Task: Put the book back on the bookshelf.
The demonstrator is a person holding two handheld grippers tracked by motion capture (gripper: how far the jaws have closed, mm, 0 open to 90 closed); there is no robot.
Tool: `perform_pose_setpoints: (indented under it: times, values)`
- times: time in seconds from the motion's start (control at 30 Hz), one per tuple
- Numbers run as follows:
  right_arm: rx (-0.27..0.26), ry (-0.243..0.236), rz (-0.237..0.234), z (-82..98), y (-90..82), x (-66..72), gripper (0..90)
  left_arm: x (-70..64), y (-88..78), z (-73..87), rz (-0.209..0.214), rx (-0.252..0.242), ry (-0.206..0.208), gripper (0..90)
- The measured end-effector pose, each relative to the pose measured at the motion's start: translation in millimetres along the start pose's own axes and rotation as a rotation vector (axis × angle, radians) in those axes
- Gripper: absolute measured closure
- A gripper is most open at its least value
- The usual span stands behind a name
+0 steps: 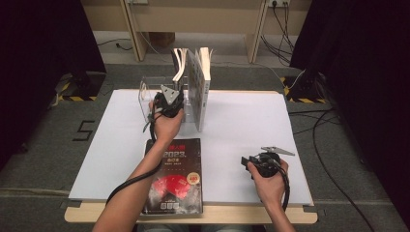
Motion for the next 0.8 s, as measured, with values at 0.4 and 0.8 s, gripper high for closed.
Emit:
perform_pose_setpoints:
  times: [0.4,0.8]
  values:
    - [0.005,-0.012,-0.002,0.9,2.1,1.5,62.2,-0.2,-0.8,1.3,0.024,-0.013,0.014,69.0]
    - [0.005,-0.014,-0.003,1.0,1.8,2.2,62.2,-1.9,-3.3,2.9,0.047,-0.024,0.017,64.6]
Point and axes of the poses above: each handheld gripper's, and its own axes: y roughly forward along the jaws, z roughly out of its underside, x roughly to its left, the point moved 7 cm from there along y, roughly forward along the jaws, and after that the axes turned 8 degrees about -z, right-handed, at the moved point
